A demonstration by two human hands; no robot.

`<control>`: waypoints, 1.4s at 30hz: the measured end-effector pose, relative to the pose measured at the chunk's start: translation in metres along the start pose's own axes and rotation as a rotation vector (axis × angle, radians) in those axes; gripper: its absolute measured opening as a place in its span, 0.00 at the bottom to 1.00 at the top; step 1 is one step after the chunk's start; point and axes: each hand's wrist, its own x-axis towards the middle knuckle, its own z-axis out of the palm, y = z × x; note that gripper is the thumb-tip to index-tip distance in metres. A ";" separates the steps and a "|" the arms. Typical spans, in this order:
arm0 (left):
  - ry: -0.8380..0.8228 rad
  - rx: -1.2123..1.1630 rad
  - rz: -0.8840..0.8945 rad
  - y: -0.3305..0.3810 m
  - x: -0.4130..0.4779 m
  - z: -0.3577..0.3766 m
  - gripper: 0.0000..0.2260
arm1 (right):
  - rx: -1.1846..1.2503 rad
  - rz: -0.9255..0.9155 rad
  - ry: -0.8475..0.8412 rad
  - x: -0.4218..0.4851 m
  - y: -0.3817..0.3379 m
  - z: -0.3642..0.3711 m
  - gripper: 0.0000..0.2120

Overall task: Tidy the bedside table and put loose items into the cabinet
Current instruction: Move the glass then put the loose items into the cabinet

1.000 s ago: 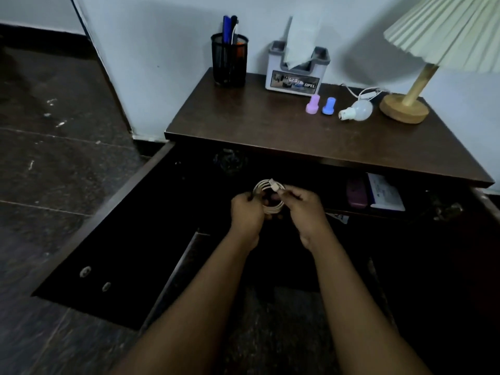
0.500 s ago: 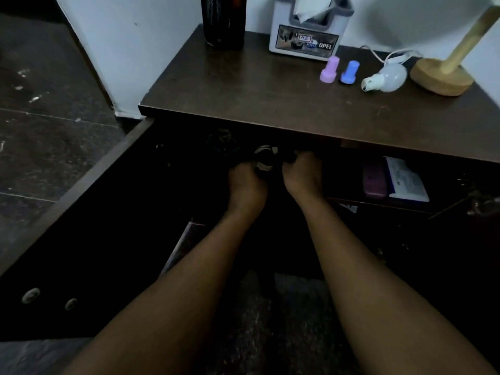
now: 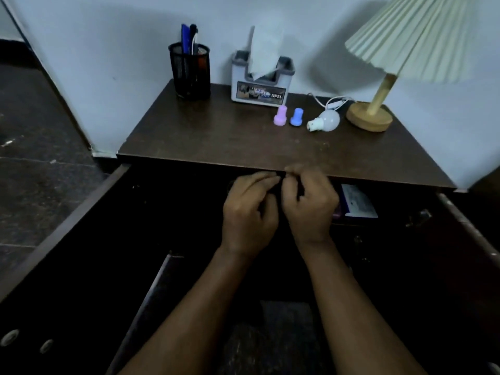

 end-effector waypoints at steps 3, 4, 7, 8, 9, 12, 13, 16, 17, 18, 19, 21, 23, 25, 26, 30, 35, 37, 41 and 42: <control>0.145 -0.016 0.166 0.027 0.054 0.005 0.09 | 0.062 0.094 0.072 0.049 0.000 -0.013 0.08; 0.158 0.007 0.159 0.029 0.076 0.008 0.08 | 0.065 0.159 0.049 0.069 0.004 -0.012 0.08; -0.066 0.138 -0.140 0.010 0.131 0.025 0.06 | -0.037 0.363 -0.240 0.116 0.025 0.004 0.10; -0.211 0.169 -0.267 -0.001 0.145 0.032 0.10 | -0.058 0.407 -0.328 0.127 0.031 0.012 0.11; -0.337 0.169 -0.366 -0.013 0.153 0.037 0.15 | -0.072 0.428 -0.403 0.132 0.036 0.020 0.13; -0.497 0.136 -0.477 -0.040 0.163 0.050 0.21 | -0.227 0.370 -0.545 0.138 0.052 0.045 0.12; -0.519 0.170 -0.467 -0.046 0.165 0.054 0.20 | -0.263 0.362 -0.571 0.138 0.055 0.052 0.10; -0.569 0.244 -0.441 -0.048 0.168 0.063 0.18 | -0.253 0.376 -0.610 0.140 0.058 0.064 0.07; -0.561 0.263 -0.443 -0.045 0.168 0.065 0.17 | -0.252 0.373 -0.612 0.141 0.056 0.063 0.07; -0.542 0.266 -0.454 -0.043 0.167 0.065 0.16 | -0.262 0.372 -0.605 0.141 0.052 0.060 0.07; -0.509 0.240 -0.473 -0.040 0.166 0.063 0.15 | -0.268 0.375 -0.588 0.140 0.049 0.054 0.07; -0.352 0.055 -0.543 -0.030 0.160 0.053 0.10 | -0.205 0.376 -0.512 0.136 0.042 0.034 0.08; -0.083 -0.159 -0.588 -0.013 0.146 0.036 0.06 | -0.037 0.384 -0.376 0.124 0.033 0.006 0.07; 0.262 -0.269 -0.541 0.006 0.114 0.016 0.05 | 0.146 0.384 -0.244 0.097 0.019 -0.025 0.06; 0.390 -0.284 -0.522 0.014 0.093 0.008 0.06 | 0.190 0.369 -0.183 0.076 0.012 -0.038 0.08; 0.442 -0.121 -0.533 0.019 -0.002 0.005 0.08 | 0.027 0.341 -0.011 -0.026 -0.005 -0.055 0.13; 0.043 0.059 -0.648 -0.029 -0.060 0.013 0.08 | 0.070 0.558 -0.260 -0.074 0.008 -0.024 0.13; -0.063 0.022 -0.741 -0.050 -0.063 0.021 0.07 | 0.064 0.623 -0.393 -0.069 0.023 -0.007 0.12; -0.116 -0.046 -0.884 -0.076 -0.051 0.046 0.04 | 0.000 0.674 -0.635 -0.037 0.054 0.034 0.11; -0.116 -0.076 -0.901 -0.080 -0.047 0.052 0.04 | -0.025 0.679 -0.673 -0.027 0.062 0.045 0.09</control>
